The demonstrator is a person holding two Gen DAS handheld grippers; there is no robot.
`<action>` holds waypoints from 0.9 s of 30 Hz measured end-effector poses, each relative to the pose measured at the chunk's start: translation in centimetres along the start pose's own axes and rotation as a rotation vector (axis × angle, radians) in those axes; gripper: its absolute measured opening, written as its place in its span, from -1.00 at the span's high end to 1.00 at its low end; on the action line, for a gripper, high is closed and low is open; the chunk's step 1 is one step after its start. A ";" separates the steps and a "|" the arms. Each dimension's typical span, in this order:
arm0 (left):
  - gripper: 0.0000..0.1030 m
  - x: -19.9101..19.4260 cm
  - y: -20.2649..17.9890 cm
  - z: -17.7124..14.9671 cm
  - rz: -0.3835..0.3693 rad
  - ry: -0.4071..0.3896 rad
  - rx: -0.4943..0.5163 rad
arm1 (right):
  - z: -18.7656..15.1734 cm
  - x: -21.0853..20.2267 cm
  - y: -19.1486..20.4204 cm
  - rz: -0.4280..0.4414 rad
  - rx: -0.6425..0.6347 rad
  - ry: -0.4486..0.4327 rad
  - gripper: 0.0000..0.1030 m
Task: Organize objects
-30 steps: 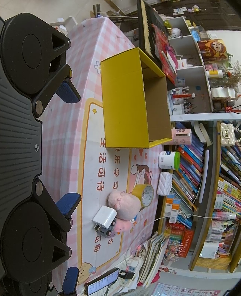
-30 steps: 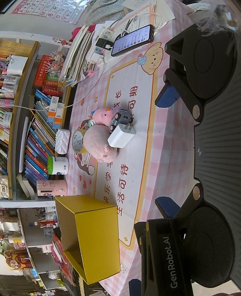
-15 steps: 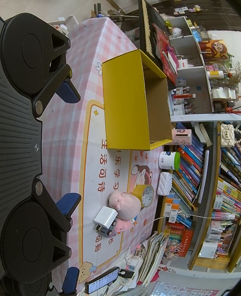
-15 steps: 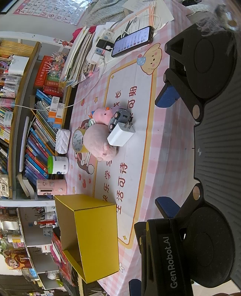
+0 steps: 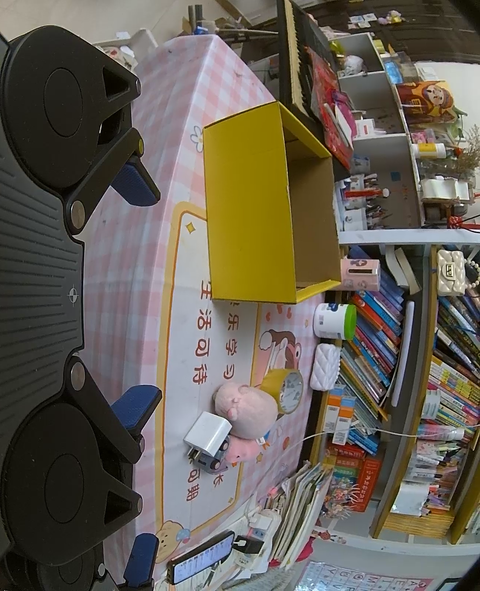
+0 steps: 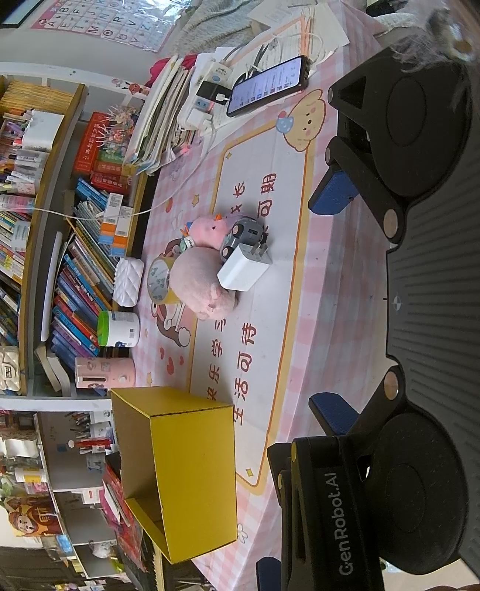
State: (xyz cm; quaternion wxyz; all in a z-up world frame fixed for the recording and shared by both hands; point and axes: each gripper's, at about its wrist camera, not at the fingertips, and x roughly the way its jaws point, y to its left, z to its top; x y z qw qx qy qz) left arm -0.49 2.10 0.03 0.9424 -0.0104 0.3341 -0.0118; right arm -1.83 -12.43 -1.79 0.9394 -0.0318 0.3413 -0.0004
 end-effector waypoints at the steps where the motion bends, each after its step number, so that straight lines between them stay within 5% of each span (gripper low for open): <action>1: -1.00 0.0 0.1 0.0 -0.001 0.002 -0.003 | 0.0 0.0 0.0 0.000 -0.002 0.000 -1.00; 27: -1.00 1.5 -0.7 0.9 0.015 0.016 -0.044 | 1.2 1.0 -0.8 0.030 -0.033 -0.025 -1.00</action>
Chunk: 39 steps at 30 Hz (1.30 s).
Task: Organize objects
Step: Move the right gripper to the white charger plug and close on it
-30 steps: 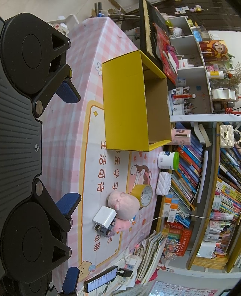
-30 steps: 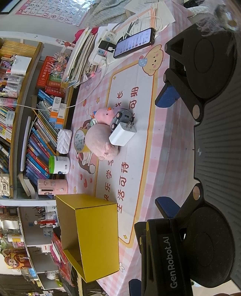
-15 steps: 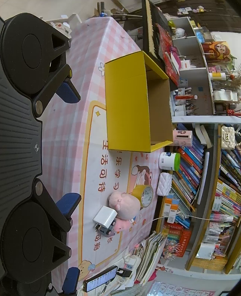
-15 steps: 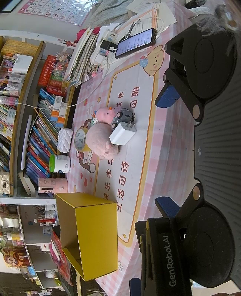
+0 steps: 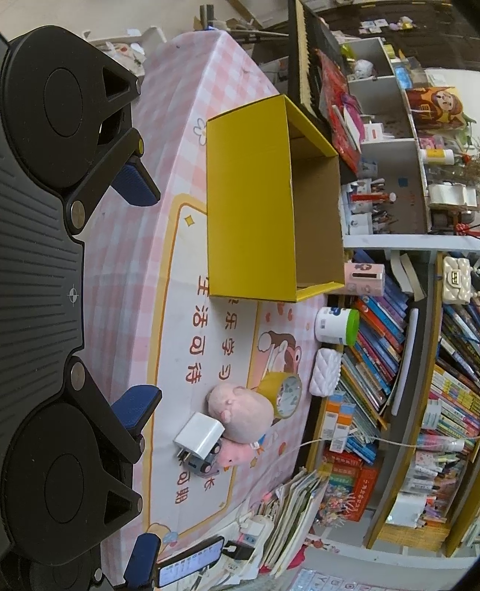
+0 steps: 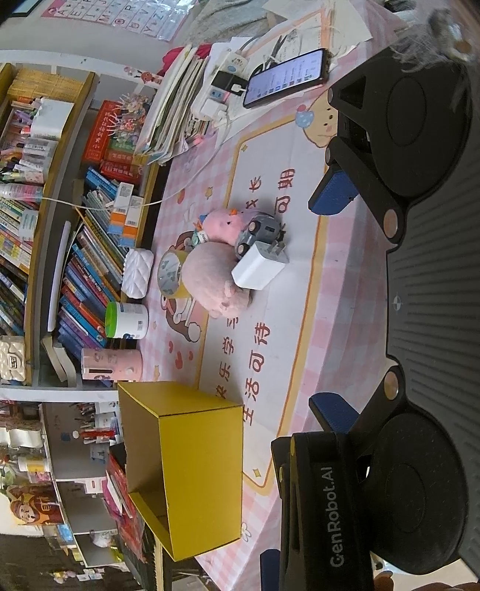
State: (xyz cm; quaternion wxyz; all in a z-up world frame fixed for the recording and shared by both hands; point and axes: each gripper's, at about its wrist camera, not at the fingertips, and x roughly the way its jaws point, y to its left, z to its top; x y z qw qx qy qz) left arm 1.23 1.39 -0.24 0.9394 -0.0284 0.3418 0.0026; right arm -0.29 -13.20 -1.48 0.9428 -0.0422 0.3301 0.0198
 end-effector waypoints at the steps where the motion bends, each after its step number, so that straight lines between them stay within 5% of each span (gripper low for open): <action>1: -1.00 0.3 0.0 0.2 0.005 0.004 -0.006 | 0.2 0.2 -0.1 0.002 -0.004 -0.002 -1.00; 18: -1.00 3.7 -2.5 3.1 0.057 -0.036 -0.009 | 3.5 4.8 -4.0 0.034 -0.056 -0.044 -0.97; 28: -1.00 7.0 -3.7 3.3 0.121 0.054 -0.078 | 4.0 9.3 -8.1 0.063 -0.026 0.035 -0.93; 35: -1.00 8.1 -5.1 2.7 0.158 0.102 -0.065 | 3.9 12.5 -9.4 0.108 -0.010 0.116 -0.52; 39: -1.00 8.2 -4.9 2.7 0.202 0.109 -0.089 | 4.1 13.8 -9.1 0.155 -0.019 0.143 -0.08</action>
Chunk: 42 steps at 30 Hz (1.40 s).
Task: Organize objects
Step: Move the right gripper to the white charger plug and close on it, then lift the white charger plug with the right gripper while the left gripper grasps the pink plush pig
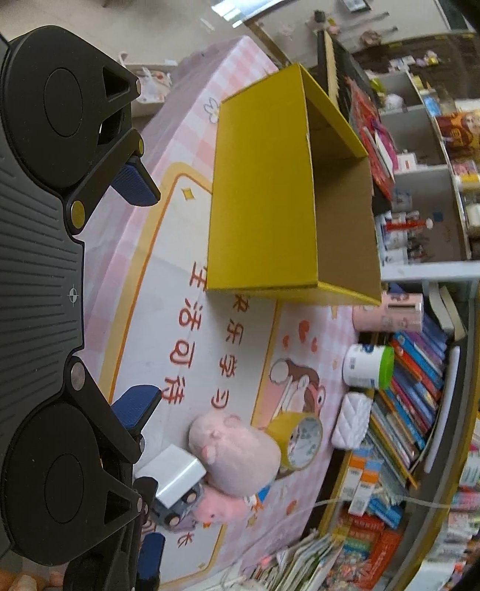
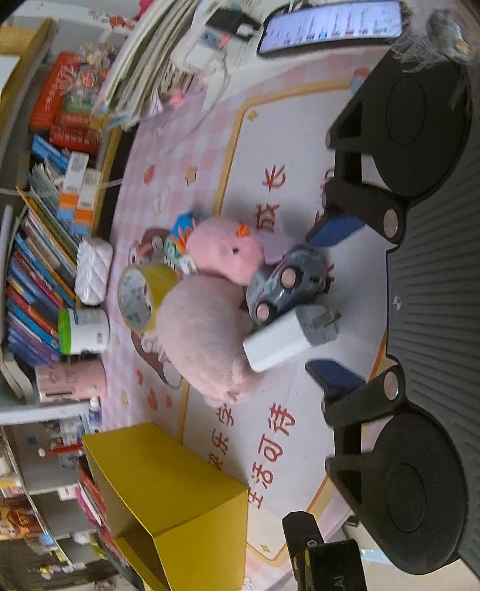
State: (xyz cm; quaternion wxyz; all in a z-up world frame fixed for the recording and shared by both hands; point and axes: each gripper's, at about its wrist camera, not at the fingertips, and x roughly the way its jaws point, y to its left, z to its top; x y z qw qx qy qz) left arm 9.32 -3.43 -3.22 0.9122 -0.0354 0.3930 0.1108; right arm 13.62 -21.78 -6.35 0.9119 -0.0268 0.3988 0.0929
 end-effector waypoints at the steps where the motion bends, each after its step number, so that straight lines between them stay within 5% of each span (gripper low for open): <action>1: -1.00 0.1 0.2 0.0 0.010 0.002 -0.009 | 0.1 0.2 0.2 0.017 -0.011 0.002 -0.04; 12: -1.00 0.0 1.3 0.2 0.101 0.015 -0.063 | 1.2 3.0 1.7 0.080 -0.090 0.046 0.07; 17: -1.00 0.2 0.9 0.5 0.093 0.015 -0.056 | 1.5 3.6 1.2 0.119 -0.096 0.068 0.52; 22: -1.00 0.4 -0.7 1.2 0.034 -0.006 -0.024 | 2.5 0.9 -0.6 0.191 -0.041 -0.036 0.52; 33: -1.00 1.8 -6.8 4.0 -0.155 -0.071 0.086 | 4.0 -3.3 -6.3 0.075 0.102 -0.263 0.52; 42: -1.00 5.7 -11.9 6.0 -0.221 -0.018 0.163 | 4.9 -2.5 -11.1 0.009 0.162 -0.266 0.52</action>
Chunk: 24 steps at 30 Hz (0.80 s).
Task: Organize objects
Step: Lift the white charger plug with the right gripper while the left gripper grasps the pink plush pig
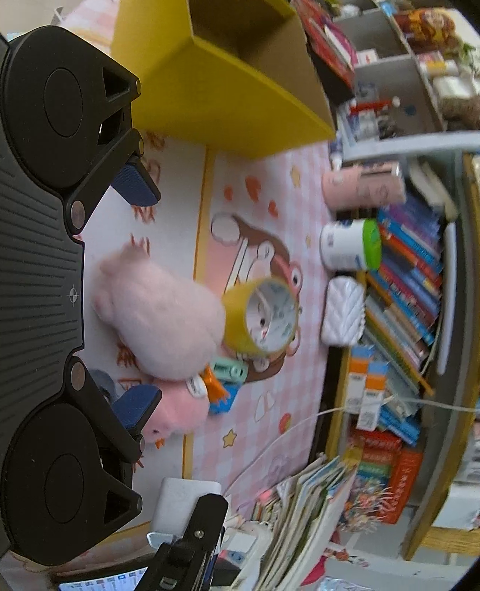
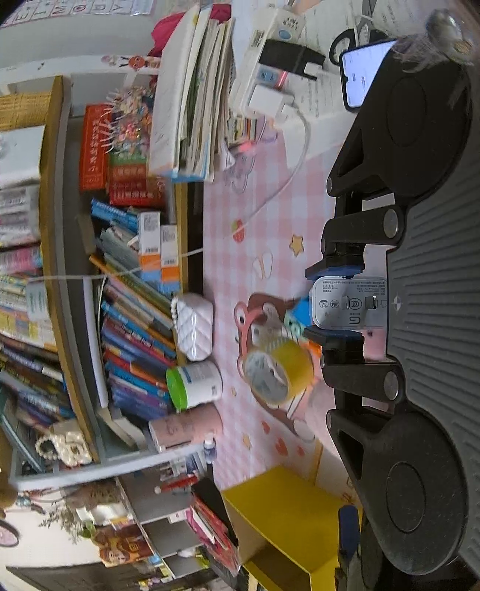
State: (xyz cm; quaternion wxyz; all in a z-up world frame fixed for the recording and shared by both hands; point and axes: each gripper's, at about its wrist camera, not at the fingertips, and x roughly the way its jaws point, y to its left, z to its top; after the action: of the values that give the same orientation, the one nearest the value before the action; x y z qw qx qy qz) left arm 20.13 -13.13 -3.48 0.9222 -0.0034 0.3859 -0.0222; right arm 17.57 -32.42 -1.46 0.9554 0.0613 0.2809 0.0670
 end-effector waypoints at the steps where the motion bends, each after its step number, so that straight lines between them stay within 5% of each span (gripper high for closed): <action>1: -1.00 0.5 -0.4 0.2 -0.007 0.005 0.003 | 0.0 0.2 -0.4 0.001 0.001 0.003 0.52; 7: -0.96 3.4 -2.1 0.6 0.025 0.069 0.030 | 0.3 0.8 -2.1 0.006 -0.001 0.012 0.52; 12: -0.60 4.8 -2.1 0.7 0.041 0.109 0.009 | 0.3 0.9 -2.8 0.007 -0.003 0.028 0.52; 16: -0.39 3.9 -1.3 0.9 0.029 0.076 -0.040 | 0.3 0.8 -2.8 -0.007 -0.006 0.024 0.52; 24: -0.38 -1.5 1.6 0.8 0.029 -0.080 -0.118 | 0.1 0.5 -0.1 -0.024 -0.040 0.021 0.52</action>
State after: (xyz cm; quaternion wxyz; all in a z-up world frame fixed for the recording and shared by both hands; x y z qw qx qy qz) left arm 19.68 -11.47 -1.91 0.9353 -0.0533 0.3496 0.0142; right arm 18.07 -32.41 -1.71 0.9542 0.0379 0.2904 0.0619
